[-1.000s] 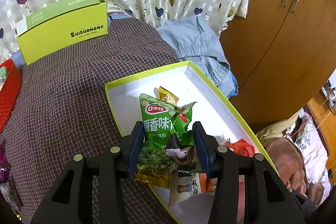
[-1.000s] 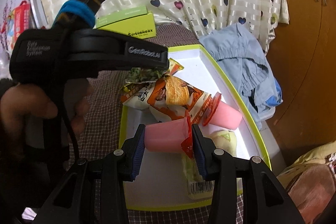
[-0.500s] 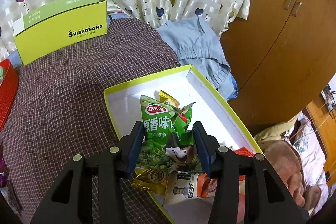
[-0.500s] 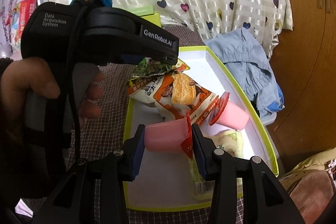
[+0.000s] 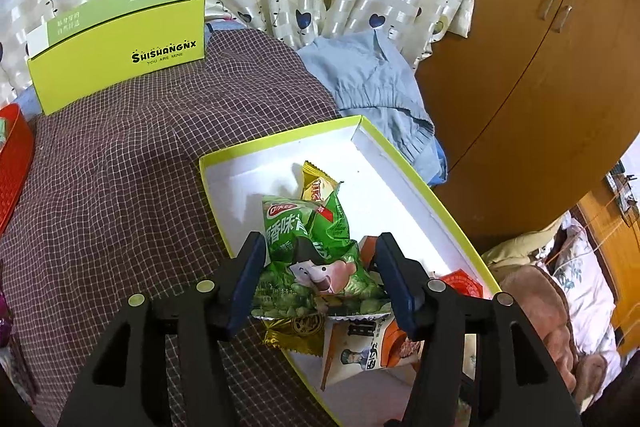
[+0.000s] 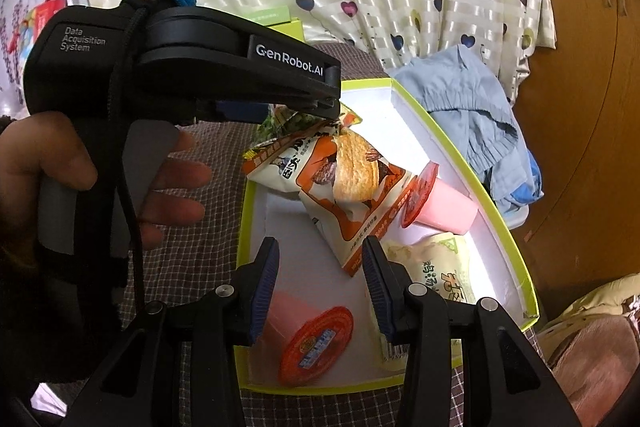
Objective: Organize snacks
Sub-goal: 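Open both tools to drop the jelly cup and pea bag in the tray, then move both tools back toward the remaining snacks beside the red basket, then grasp the clear cookie bag with the right tool while the left tool reaches the yellow stick snack, then close the left tool around the yellow stick snack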
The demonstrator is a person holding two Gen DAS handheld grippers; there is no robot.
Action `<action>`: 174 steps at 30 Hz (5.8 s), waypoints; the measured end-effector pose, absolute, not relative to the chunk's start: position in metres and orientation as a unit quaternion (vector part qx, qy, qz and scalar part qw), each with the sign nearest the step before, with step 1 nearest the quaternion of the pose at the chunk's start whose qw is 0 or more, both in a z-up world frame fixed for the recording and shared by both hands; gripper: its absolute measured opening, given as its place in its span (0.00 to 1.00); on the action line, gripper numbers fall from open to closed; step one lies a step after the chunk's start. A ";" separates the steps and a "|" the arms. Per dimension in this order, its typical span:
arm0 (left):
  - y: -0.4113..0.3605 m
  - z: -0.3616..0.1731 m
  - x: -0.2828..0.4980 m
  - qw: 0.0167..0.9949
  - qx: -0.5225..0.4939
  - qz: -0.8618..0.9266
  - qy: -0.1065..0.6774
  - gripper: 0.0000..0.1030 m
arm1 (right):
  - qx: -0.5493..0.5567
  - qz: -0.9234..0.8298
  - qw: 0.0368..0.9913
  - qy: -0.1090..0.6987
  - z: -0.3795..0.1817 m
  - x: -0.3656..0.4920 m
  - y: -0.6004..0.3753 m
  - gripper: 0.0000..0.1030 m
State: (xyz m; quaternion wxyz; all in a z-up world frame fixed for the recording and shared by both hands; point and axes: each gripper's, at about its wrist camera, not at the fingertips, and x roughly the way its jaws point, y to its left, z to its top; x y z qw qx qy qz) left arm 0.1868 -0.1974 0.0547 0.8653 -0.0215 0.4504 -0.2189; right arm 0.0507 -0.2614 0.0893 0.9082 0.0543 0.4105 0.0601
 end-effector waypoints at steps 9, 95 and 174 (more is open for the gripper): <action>-0.188 0.058 0.182 0.867 -0.034 -0.217 0.447 0.62 | 0.070 0.044 0.909 0.408 0.091 0.050 -0.268 0.60; 0.169 0.048 0.039 0.893 -0.178 0.125 0.393 0.62 | -0.131 0.442 0.788 0.410 0.091 0.141 0.045 0.78; 0.121 0.012 0.105 0.882 -0.098 0.091 0.451 0.24 | 0.012 0.278 0.833 0.478 0.075 0.155 -0.047 0.33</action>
